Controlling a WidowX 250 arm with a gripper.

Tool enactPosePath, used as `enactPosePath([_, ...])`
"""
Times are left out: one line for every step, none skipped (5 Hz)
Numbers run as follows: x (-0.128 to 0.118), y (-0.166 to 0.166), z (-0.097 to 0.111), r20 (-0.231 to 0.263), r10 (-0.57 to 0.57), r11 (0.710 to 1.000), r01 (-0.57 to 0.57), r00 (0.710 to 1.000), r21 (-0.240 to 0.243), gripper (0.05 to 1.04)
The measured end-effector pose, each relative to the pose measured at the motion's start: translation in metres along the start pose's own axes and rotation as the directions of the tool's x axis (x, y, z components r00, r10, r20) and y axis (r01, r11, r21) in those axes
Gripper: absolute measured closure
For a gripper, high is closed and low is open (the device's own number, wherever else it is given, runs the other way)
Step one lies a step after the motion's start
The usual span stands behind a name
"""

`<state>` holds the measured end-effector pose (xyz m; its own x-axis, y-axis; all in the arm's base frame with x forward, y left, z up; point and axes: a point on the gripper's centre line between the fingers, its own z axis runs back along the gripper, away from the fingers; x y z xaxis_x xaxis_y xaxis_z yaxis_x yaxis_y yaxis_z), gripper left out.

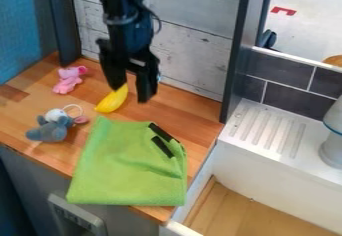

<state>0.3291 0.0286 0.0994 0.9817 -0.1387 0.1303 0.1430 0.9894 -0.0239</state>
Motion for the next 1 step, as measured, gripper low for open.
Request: enactPosePath([0.0108,0.0248,0.0041,-0.06,0.014,0.999,-0.012,0.998,0.032,0.083])
